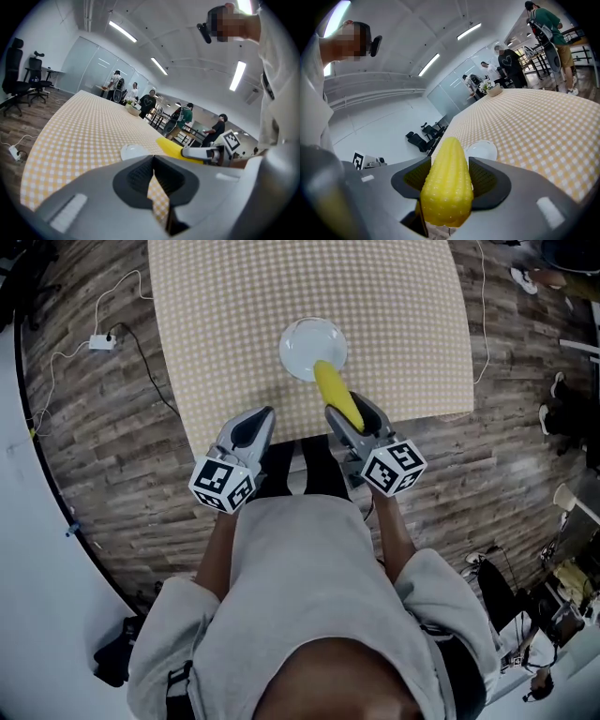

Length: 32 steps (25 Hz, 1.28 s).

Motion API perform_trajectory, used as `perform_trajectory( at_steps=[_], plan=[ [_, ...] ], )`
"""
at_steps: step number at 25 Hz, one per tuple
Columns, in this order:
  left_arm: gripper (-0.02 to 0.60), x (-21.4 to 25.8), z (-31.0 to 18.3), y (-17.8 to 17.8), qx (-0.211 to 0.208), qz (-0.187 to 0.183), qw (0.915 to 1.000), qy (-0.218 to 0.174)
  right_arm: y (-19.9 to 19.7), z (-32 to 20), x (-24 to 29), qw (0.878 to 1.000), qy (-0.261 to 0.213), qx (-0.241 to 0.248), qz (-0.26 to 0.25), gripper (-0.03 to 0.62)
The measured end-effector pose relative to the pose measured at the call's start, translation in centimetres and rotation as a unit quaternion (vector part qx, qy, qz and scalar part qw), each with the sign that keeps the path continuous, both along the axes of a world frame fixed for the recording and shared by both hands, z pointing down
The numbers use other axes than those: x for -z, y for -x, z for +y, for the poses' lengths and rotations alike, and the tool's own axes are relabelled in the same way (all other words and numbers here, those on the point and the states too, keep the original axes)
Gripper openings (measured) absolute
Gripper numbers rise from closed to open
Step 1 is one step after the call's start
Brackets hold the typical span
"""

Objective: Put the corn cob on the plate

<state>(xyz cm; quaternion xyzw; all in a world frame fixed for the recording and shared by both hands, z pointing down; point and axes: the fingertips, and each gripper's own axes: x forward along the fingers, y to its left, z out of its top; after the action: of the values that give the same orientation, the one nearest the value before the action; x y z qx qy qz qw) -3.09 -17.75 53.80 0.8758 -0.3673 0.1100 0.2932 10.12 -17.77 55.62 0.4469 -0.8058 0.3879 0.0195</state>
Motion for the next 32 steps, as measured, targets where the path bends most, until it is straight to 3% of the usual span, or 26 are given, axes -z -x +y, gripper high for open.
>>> perform_trajectory(
  at_steps=[11,23,32],
  plan=[
    [0.008,-2.1,1.2,0.3,0.008,-0.008,0.9997,0.024,-0.3,-0.3,-3.1,1.000,0.011,0.011,0.020,0.255],
    [0.008,-2.1,2.0,2.1,0.034,-0.016,0.9988,0.032,1.3,-9.6,-3.6,0.997,-0.048,0.036,0.056,0.255],
    [0.008,-2.5,2.7,2.7,0.045,-0.016,0.9980,0.042,1.7,-11.4,-5.9,0.991,-0.042,0.049,0.114,0.255]
  ],
)
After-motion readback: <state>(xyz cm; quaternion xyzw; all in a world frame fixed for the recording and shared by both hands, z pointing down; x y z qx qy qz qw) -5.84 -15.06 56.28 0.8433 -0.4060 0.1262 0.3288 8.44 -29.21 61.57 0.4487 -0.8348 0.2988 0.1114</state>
